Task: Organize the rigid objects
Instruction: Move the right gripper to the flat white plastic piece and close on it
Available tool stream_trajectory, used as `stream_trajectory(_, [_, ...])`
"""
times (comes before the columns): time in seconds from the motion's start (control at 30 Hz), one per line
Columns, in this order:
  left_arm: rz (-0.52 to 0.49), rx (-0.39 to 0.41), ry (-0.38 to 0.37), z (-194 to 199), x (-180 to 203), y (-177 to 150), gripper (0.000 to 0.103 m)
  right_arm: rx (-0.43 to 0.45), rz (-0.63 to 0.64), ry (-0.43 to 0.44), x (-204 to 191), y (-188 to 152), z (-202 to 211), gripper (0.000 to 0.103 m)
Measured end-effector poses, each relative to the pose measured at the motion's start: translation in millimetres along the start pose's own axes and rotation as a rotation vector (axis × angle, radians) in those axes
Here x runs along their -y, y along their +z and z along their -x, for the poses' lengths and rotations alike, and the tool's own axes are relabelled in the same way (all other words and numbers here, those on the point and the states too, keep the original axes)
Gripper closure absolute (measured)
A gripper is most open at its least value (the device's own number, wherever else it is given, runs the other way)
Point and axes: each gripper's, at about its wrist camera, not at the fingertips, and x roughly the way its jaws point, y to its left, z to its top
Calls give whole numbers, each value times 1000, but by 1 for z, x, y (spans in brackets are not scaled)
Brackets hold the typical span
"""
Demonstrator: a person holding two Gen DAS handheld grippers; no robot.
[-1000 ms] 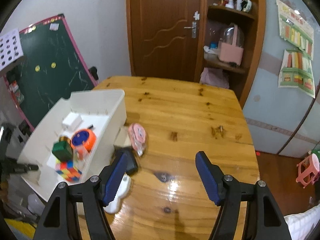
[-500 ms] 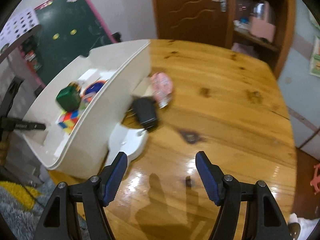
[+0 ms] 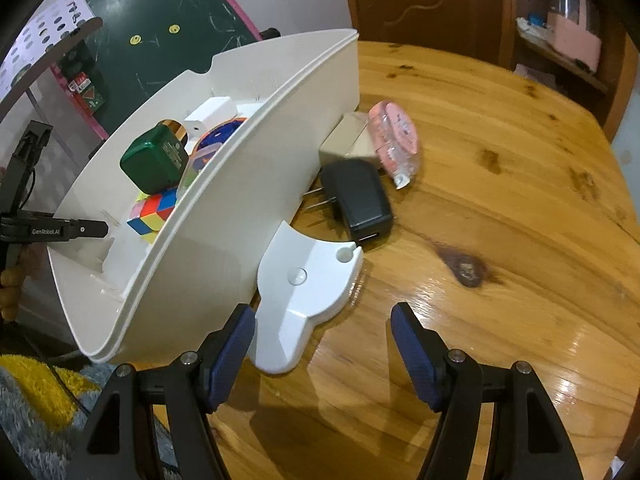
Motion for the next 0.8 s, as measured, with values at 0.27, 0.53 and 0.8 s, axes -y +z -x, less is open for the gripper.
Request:
stream_trajectory(0.27, [2, -5, -1, -1, 1, 2, 91, -12, 2, 30, 3, 3, -7, 31])
stream_trajectory(0.53, [3, -5, -3, 0, 1, 3, 91, -38, 132, 15, -6, 2, -9, 27])
stream_trajectory(0.8, [3, -4, -2, 0, 1, 2, 91, -33, 215, -138, 1, 5, -15, 25])
